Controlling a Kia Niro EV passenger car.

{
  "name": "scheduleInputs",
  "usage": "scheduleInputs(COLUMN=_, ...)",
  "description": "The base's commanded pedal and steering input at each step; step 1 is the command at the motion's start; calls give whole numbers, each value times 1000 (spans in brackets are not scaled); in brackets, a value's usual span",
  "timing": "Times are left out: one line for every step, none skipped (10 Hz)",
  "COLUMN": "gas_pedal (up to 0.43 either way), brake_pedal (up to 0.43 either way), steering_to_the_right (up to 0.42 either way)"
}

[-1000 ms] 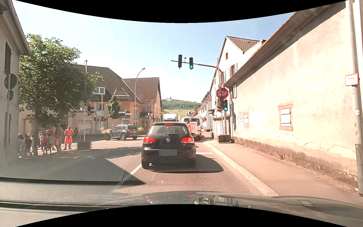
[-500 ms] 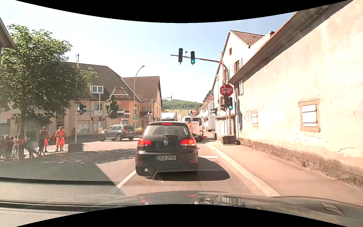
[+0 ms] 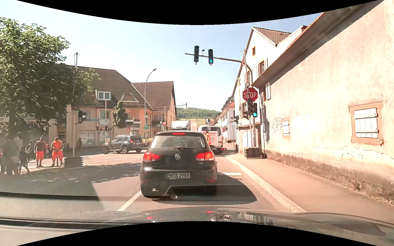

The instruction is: Follow the waypoints while adhering to traffic rules and regulations

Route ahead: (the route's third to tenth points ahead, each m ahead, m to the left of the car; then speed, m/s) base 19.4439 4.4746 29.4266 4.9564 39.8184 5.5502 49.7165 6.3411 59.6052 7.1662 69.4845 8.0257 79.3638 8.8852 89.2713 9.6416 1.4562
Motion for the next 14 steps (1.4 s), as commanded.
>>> scheduleInputs(gas_pedal=0, brake_pedal=207, steering_to_the_right=-23)
scheduleInputs(gas_pedal=0, brake_pedal=183, steering_to_the_right=-22)
scheduleInputs(gas_pedal=0, brake_pedal=183, steering_to_the_right=-19)
scheduleInputs(gas_pedal=0, brake_pedal=189, steering_to_the_right=-13)
scheduleInputs(gas_pedal=0, brake_pedal=183, steering_to_the_right=-10)
scheduleInputs(gas_pedal=0, brake_pedal=183, steering_to_the_right=-9)
scheduleInputs(gas_pedal=0, brake_pedal=183, steering_to_the_right=-9)
scheduleInputs(gas_pedal=0, brake_pedal=183, steering_to_the_right=-9)
scheduleInputs(gas_pedal=0, brake_pedal=183, steering_to_the_right=-8)
scheduleInputs(gas_pedal=0, brake_pedal=183, steering_to_the_right=-7)
scheduleInputs(gas_pedal=0, brake_pedal=183, steering_to_the_right=-7)
scheduleInputs(gas_pedal=0, brake_pedal=183, steering_to_the_right=-7)
scheduleInputs(gas_pedal=0, brake_pedal=177, steering_to_the_right=-7)
scheduleInputs(gas_pedal=0, brake_pedal=165, steering_to_the_right=-7)
